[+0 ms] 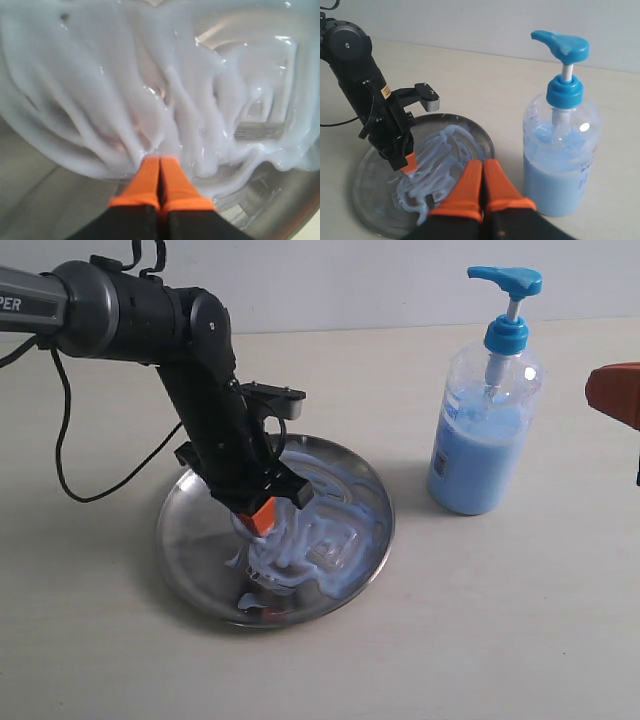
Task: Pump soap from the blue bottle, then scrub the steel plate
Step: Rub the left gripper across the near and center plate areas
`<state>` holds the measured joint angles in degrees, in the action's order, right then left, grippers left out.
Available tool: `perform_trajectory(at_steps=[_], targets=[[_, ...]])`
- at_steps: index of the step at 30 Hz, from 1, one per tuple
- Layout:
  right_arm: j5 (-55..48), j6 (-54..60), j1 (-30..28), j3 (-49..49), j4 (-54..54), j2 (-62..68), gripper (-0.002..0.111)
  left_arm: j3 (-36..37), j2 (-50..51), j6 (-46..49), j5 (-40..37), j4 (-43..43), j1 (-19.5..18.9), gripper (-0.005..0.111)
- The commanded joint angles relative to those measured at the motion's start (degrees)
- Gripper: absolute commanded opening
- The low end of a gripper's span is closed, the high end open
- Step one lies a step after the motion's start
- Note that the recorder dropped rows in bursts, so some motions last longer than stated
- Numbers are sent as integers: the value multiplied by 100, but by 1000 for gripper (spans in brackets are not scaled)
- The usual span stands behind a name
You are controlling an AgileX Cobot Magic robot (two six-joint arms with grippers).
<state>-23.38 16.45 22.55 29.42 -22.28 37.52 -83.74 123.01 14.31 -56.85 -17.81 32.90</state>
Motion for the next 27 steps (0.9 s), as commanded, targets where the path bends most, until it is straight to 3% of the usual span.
perform_trajectory(at_steps=[1, 12, 20, 27], targets=[[34, 44, 4, 6, -13, -16, 0, 22, 123, 4, 56, -79, 2, 0], [79, 44, 4, 6, -13, -16, 0, 22, 421, 246, 666, -681, 2, 0], [102, 44, 4, 6, -13, -16, 0, 22, 486, 262, 1782, -929, 2, 0], [102, 44, 4, 6, -13, -16, 0, 22, 486, 183, 1479, -610, 2, 0]])
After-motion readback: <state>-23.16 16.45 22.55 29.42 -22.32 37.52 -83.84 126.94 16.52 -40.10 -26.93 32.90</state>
